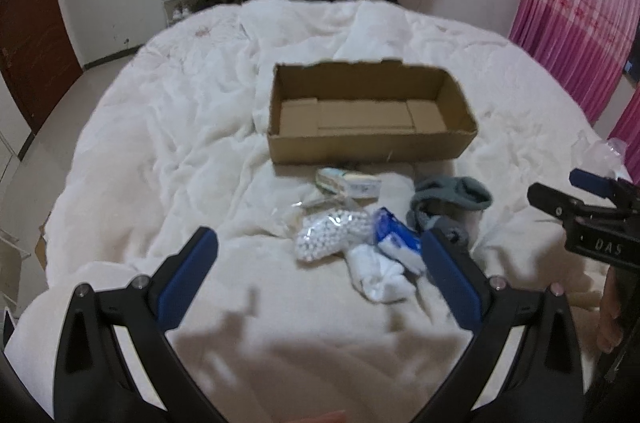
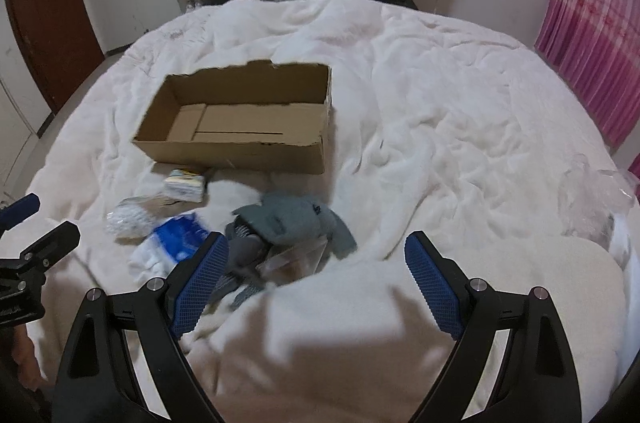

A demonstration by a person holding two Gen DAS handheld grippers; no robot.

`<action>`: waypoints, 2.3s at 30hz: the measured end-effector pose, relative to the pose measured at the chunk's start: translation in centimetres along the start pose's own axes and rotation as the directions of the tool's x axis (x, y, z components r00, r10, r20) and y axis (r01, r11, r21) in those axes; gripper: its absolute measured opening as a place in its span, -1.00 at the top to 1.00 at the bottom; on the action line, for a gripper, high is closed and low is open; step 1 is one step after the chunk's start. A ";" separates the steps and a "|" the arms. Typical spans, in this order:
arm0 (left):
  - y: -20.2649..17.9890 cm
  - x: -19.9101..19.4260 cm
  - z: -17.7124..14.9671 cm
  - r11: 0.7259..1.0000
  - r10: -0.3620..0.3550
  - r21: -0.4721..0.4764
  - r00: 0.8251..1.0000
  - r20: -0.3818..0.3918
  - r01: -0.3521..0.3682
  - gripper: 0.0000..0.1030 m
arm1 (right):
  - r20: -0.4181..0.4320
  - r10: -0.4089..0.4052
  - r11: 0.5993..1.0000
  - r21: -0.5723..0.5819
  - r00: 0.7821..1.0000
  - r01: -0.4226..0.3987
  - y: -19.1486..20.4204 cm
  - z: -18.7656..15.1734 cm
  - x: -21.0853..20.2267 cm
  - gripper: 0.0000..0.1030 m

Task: Organize objects
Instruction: 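Grasp the grey knit glove with the right gripper while the left grasps the cotton-swab bag, then carry the glove and swab bag into the cardboard box and open both grippers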

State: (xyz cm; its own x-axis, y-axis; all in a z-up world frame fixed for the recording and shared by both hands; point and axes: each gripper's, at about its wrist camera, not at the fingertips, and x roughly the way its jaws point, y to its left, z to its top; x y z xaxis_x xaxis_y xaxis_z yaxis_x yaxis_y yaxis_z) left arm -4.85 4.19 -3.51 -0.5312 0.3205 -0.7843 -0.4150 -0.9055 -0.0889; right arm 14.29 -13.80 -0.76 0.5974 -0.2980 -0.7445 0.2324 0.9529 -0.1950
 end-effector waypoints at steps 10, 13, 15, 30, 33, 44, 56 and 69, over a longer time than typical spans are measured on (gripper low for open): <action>0.2 8.0 1.2 1.000 -0.005 -0.016 0.992 -0.123 0.003 -0.98 | -0.135 0.057 0.998 0.006 0.989 -0.057 0.2 1.4 8.6 -0.74; 0.6 10.6 1.2 0.999 -0.034 -0.040 0.982 -0.188 0.027 -0.98 | -0.169 0.070 0.997 0.002 0.983 -0.071 0.6 1.2 10.4 -0.73; 0.9 12.2 1.0 0.998 -0.035 -0.067 0.973 -0.228 0.020 -0.97 | -0.193 0.096 0.995 0.006 0.976 -0.097 0.7 1.2 11.6 -0.54; 0.9 10.8 -0.2 0.983 -0.168 -0.108 0.963 -0.208 0.149 -0.05 | -0.116 0.183 0.983 0.051 0.976 -0.178 -0.3 1.0 9.5 0.11; 0.9 9.1 -0.2 0.979 -0.190 -0.111 0.968 -0.165 0.173 -0.05 | -0.075 0.178 0.983 0.056 0.981 -0.174 -0.4 1.2 7.5 0.11; 1.2 2.1 5.6 0.977 -0.214 -0.017 0.977 0.020 0.214 -0.05 | 0.080 0.300 0.945 0.107 0.950 -0.308 -2.2 5.3 1.0 0.10; -0.2 9.3 12.0 0.969 -0.246 0.019 0.966 0.078 0.245 -0.05 | 0.112 0.180 0.982 0.039 0.977 -0.185 -2.0 11.5 6.2 0.08; -1.2 16.6 9.6 0.982 -0.187 -0.006 0.980 -0.068 0.187 -0.11 | 0.006 0.127 0.992 0.010 0.992 -0.127 -0.5 10.1 13.0 0.00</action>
State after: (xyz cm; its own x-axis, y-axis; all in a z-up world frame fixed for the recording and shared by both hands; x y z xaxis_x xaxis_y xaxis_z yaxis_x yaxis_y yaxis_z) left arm -20.30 13.25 -10.57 -0.3931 0.4644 -0.7936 -0.5022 -0.8314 -0.2378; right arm 29.67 -18.77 -3.94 0.6266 -0.1747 -0.7595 0.1622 0.9824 -0.0922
